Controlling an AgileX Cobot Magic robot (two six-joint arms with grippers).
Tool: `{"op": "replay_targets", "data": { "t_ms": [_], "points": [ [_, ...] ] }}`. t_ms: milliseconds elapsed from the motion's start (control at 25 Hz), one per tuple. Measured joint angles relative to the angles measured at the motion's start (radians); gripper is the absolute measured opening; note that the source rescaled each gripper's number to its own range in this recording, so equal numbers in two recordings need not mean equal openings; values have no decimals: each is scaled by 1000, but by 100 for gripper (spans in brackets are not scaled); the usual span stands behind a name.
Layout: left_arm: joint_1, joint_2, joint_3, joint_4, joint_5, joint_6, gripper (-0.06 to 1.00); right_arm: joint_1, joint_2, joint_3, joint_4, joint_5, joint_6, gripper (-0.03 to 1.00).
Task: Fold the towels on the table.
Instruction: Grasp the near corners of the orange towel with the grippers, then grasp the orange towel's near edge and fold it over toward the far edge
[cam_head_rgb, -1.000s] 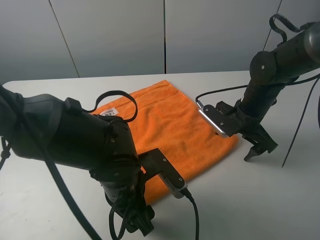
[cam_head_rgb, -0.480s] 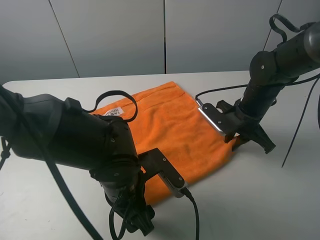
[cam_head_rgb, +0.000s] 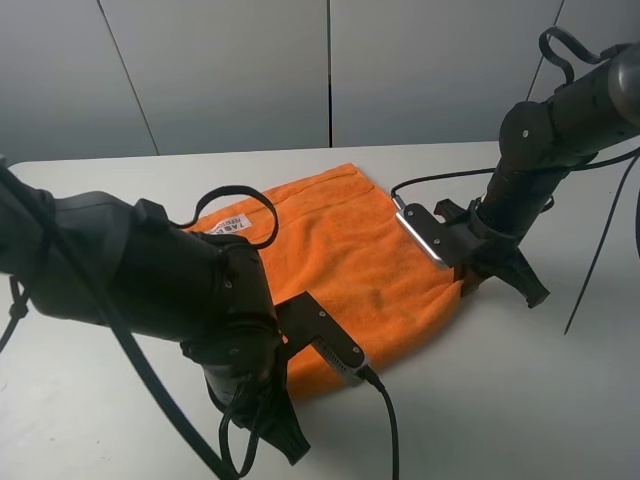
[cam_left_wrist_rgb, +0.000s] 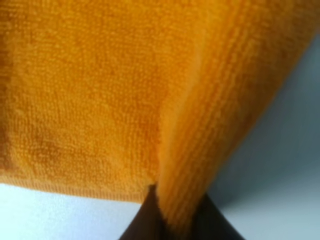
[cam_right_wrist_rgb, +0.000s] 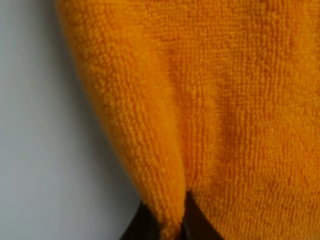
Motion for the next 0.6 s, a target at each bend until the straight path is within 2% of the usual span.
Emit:
{"op": "replay_targets", "data": {
  "t_ms": [320, 400, 600],
  "points": [
    [0, 0, 0, 15, 6, 25, 0, 0, 0, 0, 2, 0, 59, 0],
    [-2, 0, 0, 49, 24, 49, 0, 0, -10, 0, 25, 0, 89, 0],
    [-4, 8, 0, 201, 115, 87, 0, 0, -61, 0, 84, 61, 189, 0]
  ]
}}
